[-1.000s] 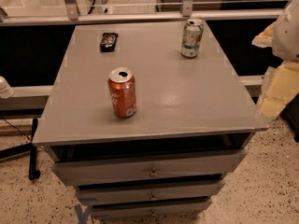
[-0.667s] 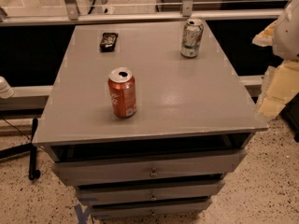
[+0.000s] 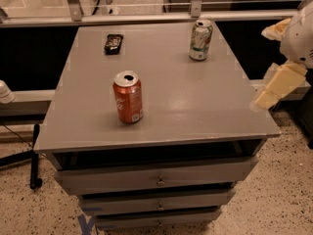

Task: Move 7up can near coke can

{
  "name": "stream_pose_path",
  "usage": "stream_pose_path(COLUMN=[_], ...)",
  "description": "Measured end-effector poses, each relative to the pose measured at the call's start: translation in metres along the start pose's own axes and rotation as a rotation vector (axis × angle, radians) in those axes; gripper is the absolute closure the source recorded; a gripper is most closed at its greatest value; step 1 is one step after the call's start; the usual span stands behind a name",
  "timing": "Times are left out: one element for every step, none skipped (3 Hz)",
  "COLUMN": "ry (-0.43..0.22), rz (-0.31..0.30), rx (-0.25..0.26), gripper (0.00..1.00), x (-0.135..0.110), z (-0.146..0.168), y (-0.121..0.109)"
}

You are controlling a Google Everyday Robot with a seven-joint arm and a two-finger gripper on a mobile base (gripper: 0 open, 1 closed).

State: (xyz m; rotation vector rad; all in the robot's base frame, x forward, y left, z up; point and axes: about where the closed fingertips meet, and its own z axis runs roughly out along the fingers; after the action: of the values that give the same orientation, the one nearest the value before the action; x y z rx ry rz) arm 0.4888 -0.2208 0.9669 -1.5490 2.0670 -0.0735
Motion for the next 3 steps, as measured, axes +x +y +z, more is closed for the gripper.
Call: stream_pose_path(ry=[-0.166, -0.323, -0.452], rz=[0.046, 0.099, 0.141], rx=[0.065, 0.125, 0.155], gripper=[0.00, 0.00, 0.00], x=[-0.009, -0.016, -0.025], z=[0.033, 0.064, 0.091], y=[-0.036, -0.079, -0.115])
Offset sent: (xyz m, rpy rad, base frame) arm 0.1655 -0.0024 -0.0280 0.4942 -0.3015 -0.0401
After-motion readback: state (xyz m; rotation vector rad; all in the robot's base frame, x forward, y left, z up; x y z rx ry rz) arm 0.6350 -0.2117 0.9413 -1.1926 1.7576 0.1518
